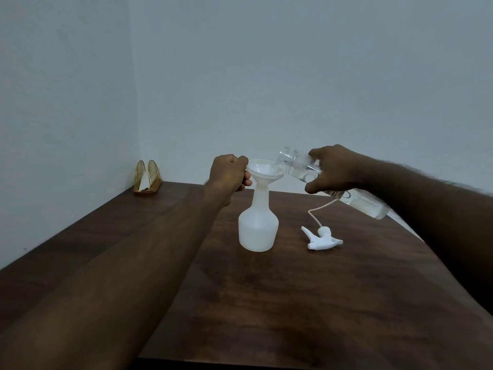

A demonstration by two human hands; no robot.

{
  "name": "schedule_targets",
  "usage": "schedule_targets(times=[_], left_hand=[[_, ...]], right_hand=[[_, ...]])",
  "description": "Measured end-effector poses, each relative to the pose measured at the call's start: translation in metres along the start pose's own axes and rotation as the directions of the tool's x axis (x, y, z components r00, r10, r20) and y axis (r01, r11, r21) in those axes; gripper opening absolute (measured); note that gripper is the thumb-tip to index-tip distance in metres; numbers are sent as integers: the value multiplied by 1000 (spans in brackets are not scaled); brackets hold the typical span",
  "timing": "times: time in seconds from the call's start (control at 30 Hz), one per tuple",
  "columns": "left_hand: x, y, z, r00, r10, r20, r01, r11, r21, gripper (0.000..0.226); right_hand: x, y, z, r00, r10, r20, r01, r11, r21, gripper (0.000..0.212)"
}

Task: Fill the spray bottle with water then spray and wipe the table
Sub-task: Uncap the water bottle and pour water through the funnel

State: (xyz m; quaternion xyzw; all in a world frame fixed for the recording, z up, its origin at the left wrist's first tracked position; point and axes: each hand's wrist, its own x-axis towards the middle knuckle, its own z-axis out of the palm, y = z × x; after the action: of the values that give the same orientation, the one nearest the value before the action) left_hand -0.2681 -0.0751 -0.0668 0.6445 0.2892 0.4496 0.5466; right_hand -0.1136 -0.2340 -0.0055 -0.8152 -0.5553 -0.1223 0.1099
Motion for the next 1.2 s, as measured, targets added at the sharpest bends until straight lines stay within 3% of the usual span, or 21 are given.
schedule_targets(times=[1.2], left_hand=[[-1,0,-5,1000,27,16,-28,998,48,28]], right_hand=[[6,-8,-7,997,36,73,-31,997,-74,55]])
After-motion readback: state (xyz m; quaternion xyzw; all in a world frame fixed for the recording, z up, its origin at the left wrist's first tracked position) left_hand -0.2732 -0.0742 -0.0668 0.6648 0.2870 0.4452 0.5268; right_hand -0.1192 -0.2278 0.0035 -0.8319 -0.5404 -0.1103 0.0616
